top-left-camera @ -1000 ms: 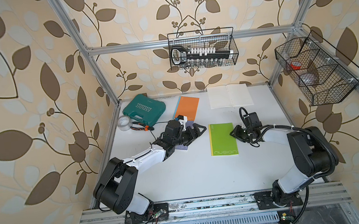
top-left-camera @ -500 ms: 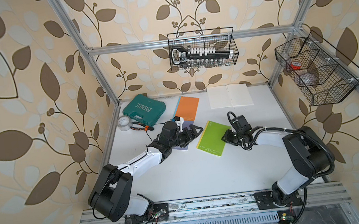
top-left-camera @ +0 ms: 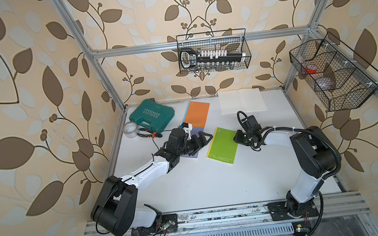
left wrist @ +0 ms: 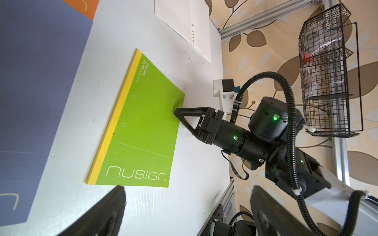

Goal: Close the notebook
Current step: Move the notebook to the center of the board.

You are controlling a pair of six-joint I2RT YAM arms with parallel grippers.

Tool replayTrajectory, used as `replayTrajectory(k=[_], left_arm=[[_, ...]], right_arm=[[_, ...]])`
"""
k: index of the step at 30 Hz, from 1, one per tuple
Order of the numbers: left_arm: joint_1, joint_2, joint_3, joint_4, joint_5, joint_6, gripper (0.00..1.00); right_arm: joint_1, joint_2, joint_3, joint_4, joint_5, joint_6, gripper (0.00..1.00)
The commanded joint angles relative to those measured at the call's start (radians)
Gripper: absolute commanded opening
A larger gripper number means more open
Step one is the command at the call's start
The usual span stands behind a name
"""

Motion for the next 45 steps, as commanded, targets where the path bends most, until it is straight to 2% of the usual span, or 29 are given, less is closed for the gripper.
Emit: replayTrajectory(k=[1, 10, 16, 20, 26, 37, 42, 45], left_arm=[[0.015, -0.016, -0.012, 0.034, -0.010, 0.013, 0.96], [0.015, -0.021, -0.025, 0.035, -0.010, 0.011, 0.96], [0.015, -0.032, -0.038, 0.038, -0.010, 0.006, 0.96], [0.015, -0.034, -0.044, 0.044, -0.009, 0.004, 0.96], [0.016, -0.036, -0.045, 0.040, -0.011, 0.005, 0.96], [0.022, -0.046, -0.049, 0.025, -0.021, 0.010, 0.96], [0.024, -0.037, -0.038, 0.009, -0.019, 0.013, 0.96], [0.025, -0.046, -0.036, -0.016, -0.023, 0.021, 0.96]], right_arm=[[0.044, 0.058, -0.011, -0.060, -0.015, 0.019, 0.35], [0.109, 0.074, -0.004, -0.029, -0.047, 0.089, 0.35], [0.155, 0.012, -0.090, 0.005, -0.067, 0.166, 0.39], [0.185, -0.016, -0.117, 0.014, -0.060, 0.188, 0.37], [0.198, 0.042, -0.059, 0.029, -0.065, 0.174, 0.32], [0.236, 0.100, 0.026, 0.032, -0.089, 0.169, 0.32], [0.223, 0.071, 0.021, 0.004, -0.071, 0.138, 0.38], [0.186, 0.012, 0.032, -0.059, -0.040, 0.085, 0.46]])
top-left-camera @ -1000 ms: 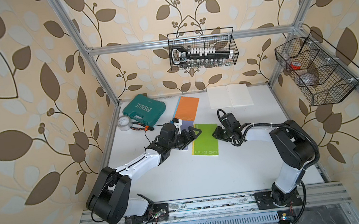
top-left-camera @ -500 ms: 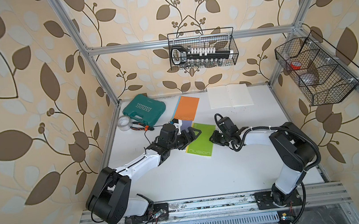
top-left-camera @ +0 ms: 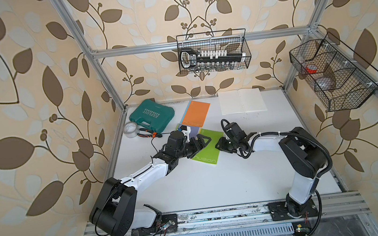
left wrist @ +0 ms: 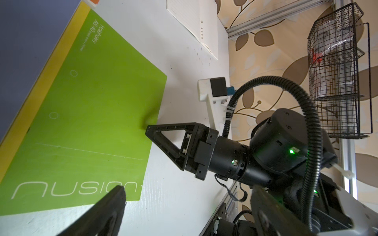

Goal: Close the notebook
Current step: Move the notebook to the center of the board.

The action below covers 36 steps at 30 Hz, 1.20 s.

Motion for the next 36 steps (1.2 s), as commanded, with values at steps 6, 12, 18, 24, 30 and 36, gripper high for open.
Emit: replayTrajectory(k=[6, 12, 18, 24, 30, 36], left_arm=[[0.013, -0.048, 0.051, -0.138, -0.049, 0.057, 0.98], [0.013, -0.081, 0.048, -0.215, -0.077, 0.087, 0.98], [0.013, -0.149, 0.023, -0.283, -0.101, 0.097, 0.98], [0.013, -0.245, -0.016, -0.342, -0.121, 0.090, 0.99], [0.013, -0.332, -0.051, -0.397, -0.144, 0.083, 0.99], [0.014, -0.368, -0.068, -0.419, -0.153, 0.085, 0.99]], right_arm=[[-0.151, -0.150, 0.050, -0.249, 0.127, -0.170, 0.66], [-0.280, -0.064, 0.213, -0.307, 0.196, -0.258, 0.67], [-0.358, 0.131, 0.472, -0.313, 0.240, -0.304, 0.68], [-0.407, 0.368, 0.784, -0.379, 0.171, -0.311, 0.68], [-0.409, 0.538, 1.012, -0.459, 0.181, -0.312, 0.69], [-0.401, 0.671, 1.210, -0.557, 0.207, -0.333, 0.70]])
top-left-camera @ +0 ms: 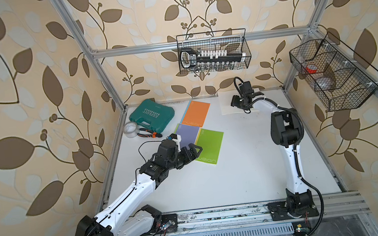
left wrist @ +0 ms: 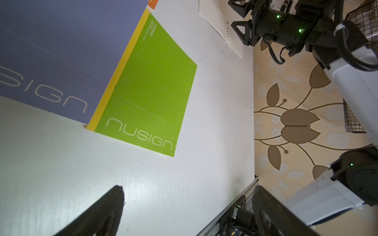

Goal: Close the notebook
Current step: Move the notebook to the center of the board.

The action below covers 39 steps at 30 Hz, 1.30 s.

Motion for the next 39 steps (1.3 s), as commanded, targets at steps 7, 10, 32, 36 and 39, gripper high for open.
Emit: replayTrajectory(k=[7, 10, 32, 36, 39], left_arm=[[0.014, -0.028, -0.013, -0.011, -0.030, 0.016, 0.99], [0.014, -0.027, -0.023, 0.000, -0.032, 0.014, 0.99], [0.019, 0.077, -0.007, 0.083, 0.012, 0.006, 0.99], [0.018, 0.116, 0.013, 0.096, 0.030, 0.003, 0.99], [0.017, 0.143, 0.020, 0.110, 0.044, -0.001, 0.99]], right_arm=[[0.021, 0.221, 0.299, -0.293, 0.034, -0.037, 0.69], [0.022, 0.207, 0.235, -0.298, 0.039, -0.029, 0.68], [0.027, -0.270, -0.618, 0.000, 0.009, 0.091, 0.67], [0.009, -0.389, -0.813, 0.085, -0.002, 0.130, 0.67], [0.010, -0.472, -0.934, 0.130, -0.011, 0.143, 0.67]])
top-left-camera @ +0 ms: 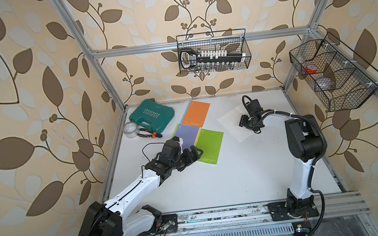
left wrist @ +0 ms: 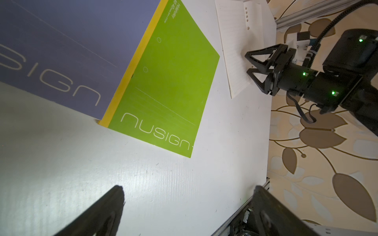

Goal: Close the notebook
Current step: Move the notebook to the center of the board.

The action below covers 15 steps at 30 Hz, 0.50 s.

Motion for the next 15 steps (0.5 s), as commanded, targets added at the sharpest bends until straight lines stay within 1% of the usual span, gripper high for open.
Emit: replayTrajectory(k=[1, 3, 8, 11, 15], left_arm=[[0.011, 0.022, 0.046, 0.048, 0.038, 0.000, 0.99], [0.008, 0.041, 0.056, 0.052, 0.049, -0.001, 0.99], [-0.017, 0.094, 0.089, 0.060, 0.054, 0.000, 0.99], [-0.039, 0.127, 0.110, 0.072, 0.053, 0.000, 0.99], [-0.073, 0.178, 0.141, 0.079, 0.051, 0.000, 0.99]], right_arm=[[-0.002, -0.036, -0.157, -0.038, -0.032, 0.056, 0.67], [-0.002, -0.092, -0.237, -0.007, -0.035, 0.068, 0.67], [0.003, -0.198, -0.381, 0.052, -0.124, 0.112, 0.67], [0.034, -0.260, -0.448, 0.057, -0.117, 0.130, 0.66], [0.103, -0.325, -0.511, 0.071, -0.135, 0.174, 0.67]])
